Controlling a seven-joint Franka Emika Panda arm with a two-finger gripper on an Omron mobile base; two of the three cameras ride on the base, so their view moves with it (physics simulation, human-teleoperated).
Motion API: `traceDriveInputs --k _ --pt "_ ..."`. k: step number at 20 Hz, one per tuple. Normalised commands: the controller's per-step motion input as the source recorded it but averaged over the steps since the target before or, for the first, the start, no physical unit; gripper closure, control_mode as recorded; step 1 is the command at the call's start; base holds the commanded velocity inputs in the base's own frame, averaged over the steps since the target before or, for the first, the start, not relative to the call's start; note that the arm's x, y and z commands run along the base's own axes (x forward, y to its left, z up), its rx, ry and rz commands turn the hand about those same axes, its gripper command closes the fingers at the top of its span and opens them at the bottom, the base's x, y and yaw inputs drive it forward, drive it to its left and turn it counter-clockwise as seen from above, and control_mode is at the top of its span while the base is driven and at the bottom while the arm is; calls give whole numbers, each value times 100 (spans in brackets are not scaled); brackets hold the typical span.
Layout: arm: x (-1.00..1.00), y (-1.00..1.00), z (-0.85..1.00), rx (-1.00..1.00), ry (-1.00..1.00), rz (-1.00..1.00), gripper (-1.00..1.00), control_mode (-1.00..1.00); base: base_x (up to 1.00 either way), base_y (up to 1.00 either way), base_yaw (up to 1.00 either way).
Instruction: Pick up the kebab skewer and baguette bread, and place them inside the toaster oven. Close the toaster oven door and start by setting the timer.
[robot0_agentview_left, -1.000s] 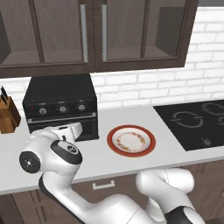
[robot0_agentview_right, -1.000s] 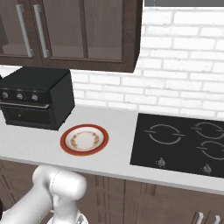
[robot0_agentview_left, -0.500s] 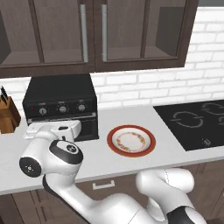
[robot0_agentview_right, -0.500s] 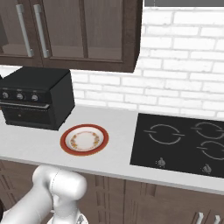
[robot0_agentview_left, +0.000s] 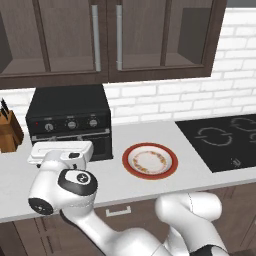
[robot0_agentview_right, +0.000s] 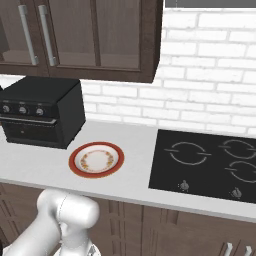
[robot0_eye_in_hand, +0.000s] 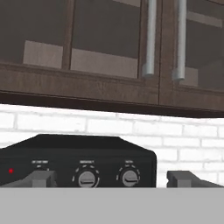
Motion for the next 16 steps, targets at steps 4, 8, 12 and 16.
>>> traceDriveInputs --k 4,8,12,16 --pt "0 0 0 0 -2 0 -100 -100 0 0 0" --pt "0 0 0 0 -8 0 -100 -100 0 0 0" --pt "0 0 0 0 -8 2 -100 -100 0 0 0" --pt "19 0 0 0 -2 1 -100 -100 0 0 0"
